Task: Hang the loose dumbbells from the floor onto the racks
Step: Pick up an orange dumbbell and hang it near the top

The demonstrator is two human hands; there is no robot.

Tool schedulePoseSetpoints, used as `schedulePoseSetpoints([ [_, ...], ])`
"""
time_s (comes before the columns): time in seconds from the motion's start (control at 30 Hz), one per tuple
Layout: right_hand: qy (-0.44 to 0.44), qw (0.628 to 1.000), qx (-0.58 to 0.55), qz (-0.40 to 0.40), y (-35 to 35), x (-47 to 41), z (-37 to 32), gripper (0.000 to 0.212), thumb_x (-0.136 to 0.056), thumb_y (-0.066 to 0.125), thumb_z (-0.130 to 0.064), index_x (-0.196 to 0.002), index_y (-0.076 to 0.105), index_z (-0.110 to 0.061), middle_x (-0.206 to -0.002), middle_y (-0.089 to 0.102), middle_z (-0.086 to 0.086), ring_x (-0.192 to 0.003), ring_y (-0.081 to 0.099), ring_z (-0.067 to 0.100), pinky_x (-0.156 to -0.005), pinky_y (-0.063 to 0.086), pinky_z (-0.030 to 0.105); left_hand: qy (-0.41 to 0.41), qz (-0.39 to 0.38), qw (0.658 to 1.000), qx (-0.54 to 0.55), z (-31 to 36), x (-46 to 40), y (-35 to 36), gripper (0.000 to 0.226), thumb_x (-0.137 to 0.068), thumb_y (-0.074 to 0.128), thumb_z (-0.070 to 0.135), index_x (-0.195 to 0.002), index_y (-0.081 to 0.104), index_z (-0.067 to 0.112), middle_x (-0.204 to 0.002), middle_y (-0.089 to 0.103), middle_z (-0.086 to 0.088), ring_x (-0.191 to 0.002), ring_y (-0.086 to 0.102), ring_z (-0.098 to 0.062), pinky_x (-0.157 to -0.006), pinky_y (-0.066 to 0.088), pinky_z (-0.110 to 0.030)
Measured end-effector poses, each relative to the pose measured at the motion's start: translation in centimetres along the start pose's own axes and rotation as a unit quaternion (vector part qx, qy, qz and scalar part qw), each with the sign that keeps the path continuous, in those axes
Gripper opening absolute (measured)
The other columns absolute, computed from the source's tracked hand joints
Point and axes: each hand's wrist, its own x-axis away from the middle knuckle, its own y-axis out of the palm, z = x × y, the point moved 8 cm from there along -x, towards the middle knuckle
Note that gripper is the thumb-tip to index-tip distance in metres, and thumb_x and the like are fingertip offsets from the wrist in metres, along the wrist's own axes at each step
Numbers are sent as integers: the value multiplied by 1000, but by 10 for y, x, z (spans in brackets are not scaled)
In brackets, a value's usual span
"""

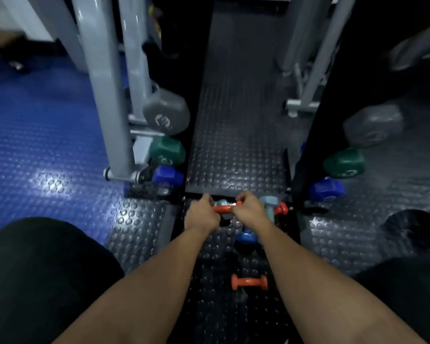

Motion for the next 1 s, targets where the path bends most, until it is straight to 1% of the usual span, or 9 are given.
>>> schedulePoseSetpoints([
  [0.17,-74,993,-6,89,-103,53,-70,24,-78,74,-19,-100,71,-26,-90,69,-5,-78,62,13,-63,43,22,99,35,994,-3,95,44,-85,23,-83,54,10,-99,53,27,-99,59,-7,-84,57,-28,-72,42,-31],
  [0.33,-167,970,-46,171,-194,119,-134,21,-77,77,-26,-97,75,-26,-93,74,-7,-88,66,15,-76,47,26,210,103,972,-1,177,95,-167,26,-81,54,13,-94,49,35,-98,62,-6,-85,64,-31,-71,49,-35],
  [0.47,-241,937,-101,233,-260,183,-189,17,-76,75,-29,-93,76,-29,-86,75,-8,-84,70,14,-76,56,32,313,185,932,-10,242,152,-246,19,-87,62,21,-101,55,32,-97,62,-4,-90,65,-32,-79,51,-39],
  [0.6,-322,895,-138,276,-308,248,-242,15,-76,75,-28,-91,78,-30,-79,75,-8,-76,68,9,-70,51,24,399,256,880,-14,285,214,-326,23,-93,68,30,-115,61,31,-99,57,1,-95,63,-26,-87,50,-38],
  [0.73,-416,841,-185,291,-345,317,-304,36,-67,71,-38,-101,78,-28,-80,76,-3,-69,67,11,-73,58,38,465,330,822,-8,323,273,-415,38,-95,67,34,-132,61,32,-107,62,0,-104,64,-26,-95,50,-40],
  [0.8,-470,807,-219,283,-363,354,-337,34,-75,78,-24,-109,75,-22,-84,74,1,-69,65,11,-73,57,37,488,366,792,29,341,303,-464,45,-94,69,32,-138,59,26,-118,69,-6,-110,65,-27,-98,51,-40],
  [0.87,-513,780,-243,264,-377,389,-370,35,-82,84,-13,-114,73,-18,-92,74,7,-73,69,11,-75,58,34,481,368,789,101,352,319,-510,42,-94,70,31,-134,60,23,-109,74,-7,-99,71,-26,-94,55,-40],
  [0.93,-552,758,-240,251,-382,421,-402,38,-82,87,-18,-118,73,-21,-104,76,9,-88,75,18,-84,62,35,469,339,790,204,356,321,-552,32,-95,71,28,-125,65,19,-94,74,-4,-83,74,-22,-85,62,-45],
  [1.0,-593,741,-194,248,-380,447,-434,38,-87,83,-16,-122,74,-26,-109,77,6,-98,75,22,-89,61,33,474,290,769,317,362,318,-585,24,-97,68,15,-120,69,12,-93,74,-7,-81,73,-23,-86,63,-47],
])
